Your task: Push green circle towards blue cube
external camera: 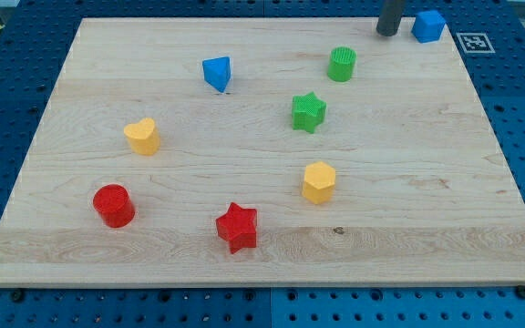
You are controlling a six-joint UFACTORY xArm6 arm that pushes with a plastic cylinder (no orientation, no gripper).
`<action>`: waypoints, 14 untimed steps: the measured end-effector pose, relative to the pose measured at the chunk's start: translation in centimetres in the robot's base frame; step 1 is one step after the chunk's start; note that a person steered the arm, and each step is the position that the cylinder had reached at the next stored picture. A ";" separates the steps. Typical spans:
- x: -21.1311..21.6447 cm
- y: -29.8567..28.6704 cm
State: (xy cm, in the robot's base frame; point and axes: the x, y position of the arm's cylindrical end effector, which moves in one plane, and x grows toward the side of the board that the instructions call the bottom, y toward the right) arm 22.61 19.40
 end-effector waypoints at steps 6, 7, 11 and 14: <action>0.0 -2.0; 0.0 -2.8; 0.0 -13.1; 1.0 -15.6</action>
State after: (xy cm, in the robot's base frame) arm 23.65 3.84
